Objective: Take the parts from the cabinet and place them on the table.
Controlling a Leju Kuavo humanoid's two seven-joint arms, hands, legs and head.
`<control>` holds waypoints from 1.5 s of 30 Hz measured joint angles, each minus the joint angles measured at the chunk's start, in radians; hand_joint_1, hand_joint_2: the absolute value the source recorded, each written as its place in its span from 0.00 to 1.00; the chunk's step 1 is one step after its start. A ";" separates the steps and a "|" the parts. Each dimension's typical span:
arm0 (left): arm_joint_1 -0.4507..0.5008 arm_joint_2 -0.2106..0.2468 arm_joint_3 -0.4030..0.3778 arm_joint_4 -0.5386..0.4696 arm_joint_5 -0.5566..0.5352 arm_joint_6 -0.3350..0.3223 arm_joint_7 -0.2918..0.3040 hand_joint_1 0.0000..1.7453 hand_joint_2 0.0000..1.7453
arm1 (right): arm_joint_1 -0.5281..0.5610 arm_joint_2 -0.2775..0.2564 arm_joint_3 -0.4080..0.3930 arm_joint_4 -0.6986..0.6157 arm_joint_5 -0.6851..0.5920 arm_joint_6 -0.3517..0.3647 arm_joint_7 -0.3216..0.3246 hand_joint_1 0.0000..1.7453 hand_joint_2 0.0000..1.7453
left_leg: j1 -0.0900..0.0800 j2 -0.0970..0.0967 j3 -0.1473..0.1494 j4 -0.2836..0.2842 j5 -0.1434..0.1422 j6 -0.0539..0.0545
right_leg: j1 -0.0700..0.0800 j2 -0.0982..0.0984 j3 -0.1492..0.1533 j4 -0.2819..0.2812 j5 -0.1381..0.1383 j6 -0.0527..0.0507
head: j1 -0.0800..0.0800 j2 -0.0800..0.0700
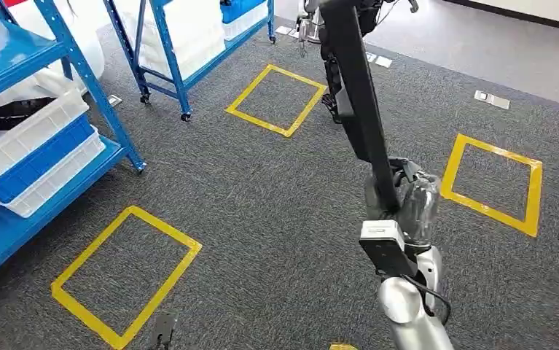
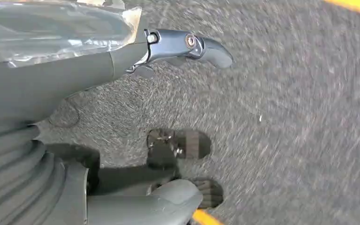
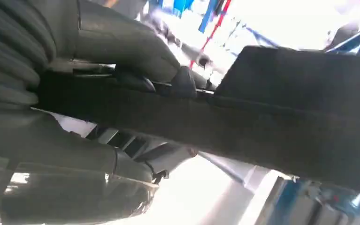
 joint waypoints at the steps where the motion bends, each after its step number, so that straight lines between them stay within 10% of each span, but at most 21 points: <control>1: 0.001 0.000 -0.002 0.001 -0.006 -0.005 0.002 0.00 1.00 | 0.004 0.000 0.000 0.000 0.016 -0.003 0.006 0.98 1.00 | -0.002 0.015 -0.001 0.000 0.000 0.000 | 0.000 -0.005 -0.034 0.074 -0.026 -0.001 | -0.001 0.000; 3: 0.002 0.003 -0.016 0.001 -0.018 -0.019 0.002 0.00 1.00 | 0.017 0.000 -0.003 0.000 0.051 -0.013 0.025 0.98 1.00 | -0.002 0.044 -0.004 0.001 0.000 -0.001 | -0.005 -0.011 -0.056 0.134 -0.038 0.012 | 0.000 0.000; 5: 0.002 0.001 -0.023 0.001 -0.028 -0.020 0.002 0.00 1.00 | 0.025 0.002 -0.009 -0.010 0.093 -0.016 0.048 0.98 1.00 | 0.000 0.067 -0.003 0.002 -0.003 -0.005 | -0.014 -0.025 0.018 0.011 0.008 0.033 | 0.000 0.000; 7: 0.001 0.000 -0.029 0.001 -0.037 -0.021 0.005 0.00 1.00 | 0.026 0.009 -0.014 -0.025 0.127 -0.021 0.063 0.98 1.00 | -0.001 0.088 -0.001 0.012 -0.011 -0.021 | -0.019 -0.106 0.109 -0.158 0.042 0.045 | 0.002 0.000; 12: -0.001 0.000 -0.045 0.001 -0.051 -0.023 0.015 0.00 1.00 | 0.065 0.016 -0.031 -0.058 0.164 -0.040 0.074 0.98 1.00 | -0.002 0.126 0.006 0.015 -0.024 -0.047 | -0.011 -0.053 0.108 -0.149 0.048 0.000 | -0.006 0.000; 14: -0.001 0.000 -0.050 0.001 -0.055 -0.025 0.018 0.00 1.00 | 0.078 0.017 -0.034 -0.073 0.170 -0.051 0.074 0.98 1.00 | 0.006 0.036 -0.021 0.088 -0.086 -0.055 | -0.013 -0.032 0.107 -0.151 0.053 -0.012 | -0.010 0.000; 17: 0.004 0.001 -0.050 0.006 -0.055 -0.025 0.021 0.00 1.00 | 0.095 0.018 -0.036 -0.077 0.172 -0.052 0.071 0.98 1.00 | 0.005 0.007 -0.129 0.316 -0.183 -0.051 | -0.001 0.005 0.105 -0.151 0.055 -0.022 | -0.012 0.000; 19: 0.008 0.002 -0.050 0.007 -0.055 -0.025 0.025 0.00 1.00 | 0.108 0.018 -0.039 -0.077 0.171 -0.054 0.069 0.98 1.00 | 0.002 0.001 -0.135 0.310 -0.147 -0.036 | 0.008 0.036 0.105 -0.150 0.057 -0.026 | -0.013 0.000; 21: 0.005 0.001 -0.050 0.007 -0.055 -0.021 0.029 0.00 1.00 | 0.114 0.018 -0.039 -0.078 0.169 -0.057 0.065 0.98 1.00 | -0.006 -0.018 -0.072 0.166 -0.059 -0.011 | 0.016 0.063 0.107 -0.150 0.059 -0.029 | -0.013 0.000; 23: -0.002 0.002 -0.051 0.007 -0.055 -0.013 0.037 0.00 1.00 | 0.114 0.018 -0.040 -0.079 0.168 -0.061 0.063 0.98 1.00 | -0.009 -0.098 -0.020 0.055 -0.026 0.022 | 0.019 0.082 0.103 -0.150 0.063 -0.030 | -0.006 0.000; 27: -0.010 -0.007 -0.051 0.007 -0.054 -0.007 0.041 0.00 1.00 | 0.115 0.019 -0.040 -0.080 0.163 -0.062 0.064 0.98 1.00 | -0.019 -0.058 -0.005 0.018 -0.013 0.023 | 0.014 0.129 0.091 -0.161 0.078 -0.008 | -0.014 0.000; 30: -0.012 -0.013 -0.054 0.007 -0.055 -0.008 0.042 0.00 1.00 | 0.109 0.018 -0.040 -0.082 0.164 -0.063 0.064 0.98 1.00 | -0.010 -0.014 0.015 -0.021 0.006 0.011 | 0.018 0.012 0.031 -0.049 0.015 -0.014 | -0.005 0.000; 33: -0.014 -0.015 -0.057 0.007 -0.055 -0.006 0.048 0.00 1.00 | 0.111 0.016 -0.040 -0.080 0.161 -0.062 0.066 0.98 1.00 | -0.011 0.034 0.010 -0.019 0.006 0.010 | 0.001 -0.009 -0.059 0.137 -0.040 0.005 | -0.003 0.000; 35: -0.019 -0.018 -0.058 0.007 -0.057 -0.004 0.049 0.00 1.00 | 0.111 0.014 -0.040 -0.079 0.161 -0.062 0.068 0.98 1.00 | -0.009 0.059 0.010 -0.017 0.003 0.004 | -0.014 -0.019 -0.022 0.074 -0.008 0.031 | -0.003 0.000; 37: -0.026 -0.026 -0.058 0.007 -0.058 0.002 0.051 0.00 1.00 | 0.110 0.014 -0.040 -0.079 0.160 -0.062 0.068 0.98 1.00 | -0.003 0.081 0.010 0.001 -0.010 -0.015 | -0.030 -0.070 0.088 -0.125 0.058 0.063 | -0.003 0.000; 38: -0.029 -0.025 -0.058 0.007 -0.061 0.003 0.051 0.00 1.00 | 0.108 0.014 -0.040 -0.078 0.160 -0.062 0.069 0.98 1.00 | -0.010 0.089 0.007 0.010 -0.018 -0.027 | -0.024 -0.108 0.098 -0.139 0.050 0.054 | 0.002 0.000; 42: -0.031 -0.031 -0.064 0.007 -0.066 0.007 0.050 0.00 1.00 | 0.102 0.015 -0.040 -0.077 0.160 -0.061 0.073 0.98 1.00 | -0.005 0.127 0.013 0.013 -0.027 -0.048 | -0.011 -0.061 0.090 -0.143 0.059 0.014 | -0.004 0.000; 45: -0.032 -0.033 -0.067 0.007 -0.067 0.009 0.049 0.00 1.00 | 0.095 0.016 -0.042 -0.079 0.163 -0.061 0.077 0.98 1.00 | 0.009 0.038 -0.021 0.104 -0.103 -0.060 | -0.020 -0.032 0.088 -0.146 0.067 -0.012 | -0.007 0.000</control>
